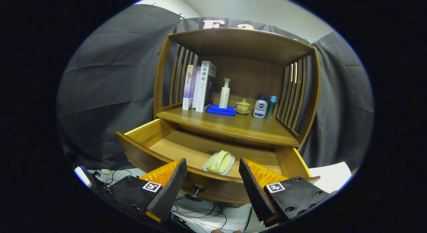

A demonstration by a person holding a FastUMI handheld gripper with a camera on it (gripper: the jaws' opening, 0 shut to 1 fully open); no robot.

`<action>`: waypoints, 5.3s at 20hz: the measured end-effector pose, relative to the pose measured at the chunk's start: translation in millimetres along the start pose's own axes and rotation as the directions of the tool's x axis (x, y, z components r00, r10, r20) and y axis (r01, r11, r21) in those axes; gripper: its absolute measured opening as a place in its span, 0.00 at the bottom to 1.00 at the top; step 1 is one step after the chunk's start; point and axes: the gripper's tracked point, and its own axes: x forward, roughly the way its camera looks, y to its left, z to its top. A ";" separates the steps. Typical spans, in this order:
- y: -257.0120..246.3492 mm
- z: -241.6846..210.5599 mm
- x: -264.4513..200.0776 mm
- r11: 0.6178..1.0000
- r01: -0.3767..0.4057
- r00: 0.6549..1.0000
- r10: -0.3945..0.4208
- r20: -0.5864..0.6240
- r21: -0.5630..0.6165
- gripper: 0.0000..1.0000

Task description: Pull open the drawer, take out the items inside it, and place them on the countertop above the cabinet.

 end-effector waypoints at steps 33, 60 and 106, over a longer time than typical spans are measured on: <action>-4.9 -64.5 165.8 0.973 0.054 0.787 0.097 -0.610 0.224 0.65; 7.4 18.1 86.9 0.902 -0.123 0.875 0.295 -0.384 0.414 0.15; -69.1 138.2 228.8 0.951 0.098 0.985 -0.051 -0.162 0.294 0.73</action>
